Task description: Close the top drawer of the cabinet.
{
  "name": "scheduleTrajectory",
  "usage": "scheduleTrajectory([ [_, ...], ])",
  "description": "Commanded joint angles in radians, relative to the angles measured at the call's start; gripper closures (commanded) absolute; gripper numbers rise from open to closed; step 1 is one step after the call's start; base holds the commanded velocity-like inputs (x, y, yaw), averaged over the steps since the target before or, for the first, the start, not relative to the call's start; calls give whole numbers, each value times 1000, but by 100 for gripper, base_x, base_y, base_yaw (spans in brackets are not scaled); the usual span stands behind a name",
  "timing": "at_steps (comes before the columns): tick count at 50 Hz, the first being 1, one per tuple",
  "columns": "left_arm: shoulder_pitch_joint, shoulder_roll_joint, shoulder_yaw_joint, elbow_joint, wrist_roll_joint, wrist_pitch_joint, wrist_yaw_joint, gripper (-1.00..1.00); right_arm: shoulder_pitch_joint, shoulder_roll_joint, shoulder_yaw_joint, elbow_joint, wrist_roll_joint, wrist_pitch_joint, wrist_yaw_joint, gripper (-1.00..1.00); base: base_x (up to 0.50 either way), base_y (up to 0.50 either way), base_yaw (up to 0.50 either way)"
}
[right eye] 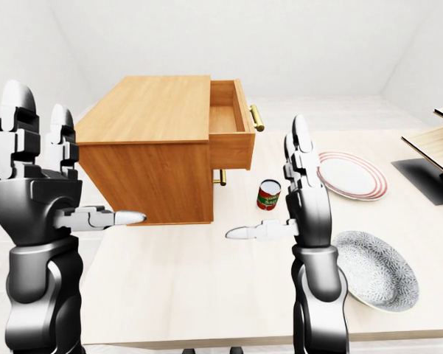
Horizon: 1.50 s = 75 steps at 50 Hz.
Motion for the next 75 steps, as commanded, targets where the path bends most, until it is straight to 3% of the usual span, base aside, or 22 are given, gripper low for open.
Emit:
scheduleTrajectory([
  [1,2,1,-1,-9,-3,0,1,-100,-13,-2,-11,20,-5,0,-18,-100,0,0,0],
  [13,-4,4,3,-45,-1,0,4,-100,-93,-34,-42,115,0,0,-27,-100,0,0,0],
  [28,48,11,-31,-89,25,0,-26,-100,-184,-77,-72,348,14,0,-43,-100,0,0,0],
  [30,51,-6,-12,-87,13,0,-27,-100,-196,-79,-65,386,12,0,-48,-100,0,0,0],
  [47,70,-3,0,-129,15,0,-34,-100,-311,-97,-35,670,16,0,-77,-100,0,0,0],
  [49,22,-1,7,-138,11,0,-29,-100,-303,-100,-23,631,4,0,-79,-100,0,0,0],
  [67,21,1,7,-139,9,0,-27,-100,-302,-99,-23,629,3,0,-78,-100,0,0,0],
  [75,22,7,-8,-125,46,0,-15,-100,-366,-109,-36,690,33,0,-79,-100,0,0,0],
])
